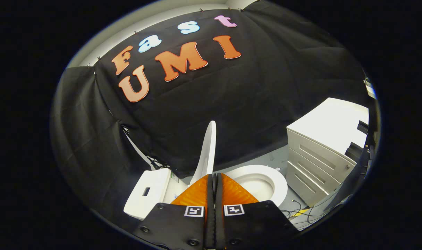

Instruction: Open the toilet lid.

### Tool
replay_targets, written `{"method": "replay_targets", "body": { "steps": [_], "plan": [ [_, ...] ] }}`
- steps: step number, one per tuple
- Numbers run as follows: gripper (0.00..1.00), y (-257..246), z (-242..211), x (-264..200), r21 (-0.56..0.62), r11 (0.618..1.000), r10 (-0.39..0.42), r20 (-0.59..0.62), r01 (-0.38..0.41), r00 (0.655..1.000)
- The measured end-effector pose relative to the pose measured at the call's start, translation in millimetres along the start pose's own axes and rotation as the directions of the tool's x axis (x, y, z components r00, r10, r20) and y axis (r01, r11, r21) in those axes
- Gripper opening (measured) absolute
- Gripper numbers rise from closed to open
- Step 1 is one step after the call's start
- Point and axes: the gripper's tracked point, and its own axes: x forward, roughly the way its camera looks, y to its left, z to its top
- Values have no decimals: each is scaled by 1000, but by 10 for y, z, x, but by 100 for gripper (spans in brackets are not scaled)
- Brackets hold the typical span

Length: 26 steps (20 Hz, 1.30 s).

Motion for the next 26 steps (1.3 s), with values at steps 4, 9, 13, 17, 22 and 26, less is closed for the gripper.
{"method": "replay_targets", "body": {
  "steps": [4, 9, 13, 17, 22, 26],
  "plan": [
    [8, 227, 23, -27, -45, 999, 14, 10, -14, 1000],
    [8, 496, 48, -16, -96, 995, 29, 7, -28, 1000],
    [8, 798, 51, -43, -131, 990, 61, 11, -59, 998],
    [8, 1077, 22, -60, -169, 982, 87, 9, -84, 996],
    [8, 1455, -34, -69, -248, 964, 103, 7, -98, 995],
    [8, 1783, -136, -102, -294, 948, 126, 3, -120, 992]
  ]
}}
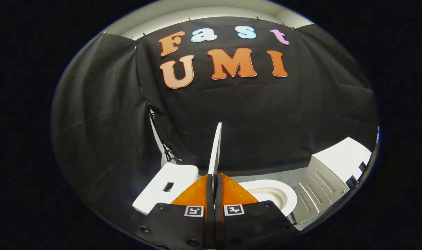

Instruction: Open the toilet lid.

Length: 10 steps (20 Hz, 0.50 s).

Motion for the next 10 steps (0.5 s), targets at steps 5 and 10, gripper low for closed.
{"method": "replay_targets", "body": {
  "steps": [5, 10],
  "plan": [
    [8, 500, -10, 43, -25, 998, 53, 2, -53, 999],
    [8, 973, -89, 85, -53, 992, 111, -13, -111, 994]
  ]
}}
